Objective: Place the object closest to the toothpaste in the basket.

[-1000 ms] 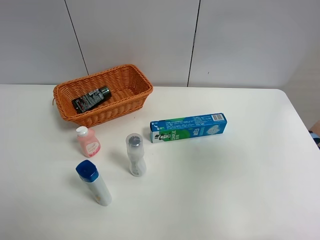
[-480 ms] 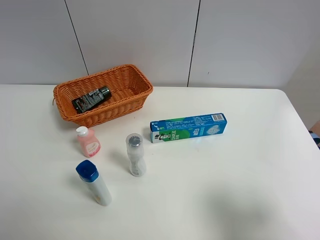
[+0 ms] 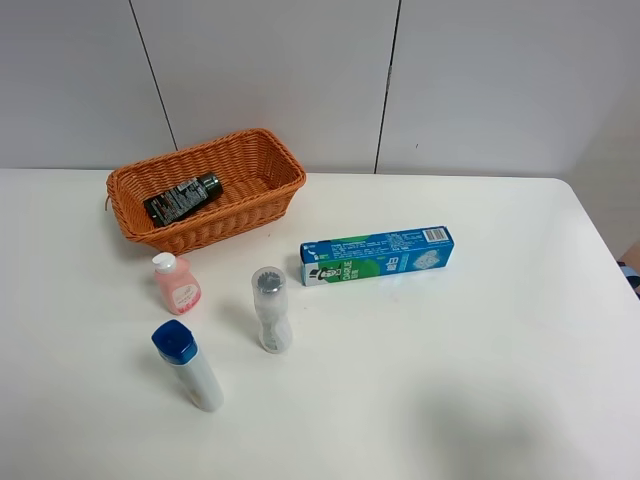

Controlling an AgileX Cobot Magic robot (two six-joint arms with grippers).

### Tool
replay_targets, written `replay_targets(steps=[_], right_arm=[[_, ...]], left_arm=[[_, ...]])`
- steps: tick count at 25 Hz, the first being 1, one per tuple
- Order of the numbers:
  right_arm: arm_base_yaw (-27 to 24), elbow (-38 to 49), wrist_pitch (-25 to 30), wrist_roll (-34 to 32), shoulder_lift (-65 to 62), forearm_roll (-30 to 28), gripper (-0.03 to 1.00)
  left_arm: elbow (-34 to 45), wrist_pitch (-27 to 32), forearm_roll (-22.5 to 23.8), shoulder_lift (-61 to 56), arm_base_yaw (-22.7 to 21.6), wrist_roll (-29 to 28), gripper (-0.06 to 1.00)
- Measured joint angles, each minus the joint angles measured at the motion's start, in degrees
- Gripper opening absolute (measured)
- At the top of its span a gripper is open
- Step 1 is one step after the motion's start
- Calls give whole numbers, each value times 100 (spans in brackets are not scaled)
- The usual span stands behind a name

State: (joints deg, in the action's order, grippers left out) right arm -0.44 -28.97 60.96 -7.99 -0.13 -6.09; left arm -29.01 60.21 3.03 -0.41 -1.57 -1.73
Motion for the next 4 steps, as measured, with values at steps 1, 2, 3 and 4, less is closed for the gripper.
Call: replay_targets(steps=[1, 2, 3, 4], right_arm=[[0, 0, 0, 4, 0, 0, 93], [0, 0, 0, 4, 0, 0, 93], [0, 0, 0, 4, 0, 0, 93], [0, 0, 0, 12, 0, 0, 93]], left_arm=[[0, 0, 0, 0, 0, 0, 99], [0, 0, 0, 0, 0, 0, 99], [0, 0, 0, 0, 0, 0, 99], [0, 0, 0, 0, 0, 0, 99]])
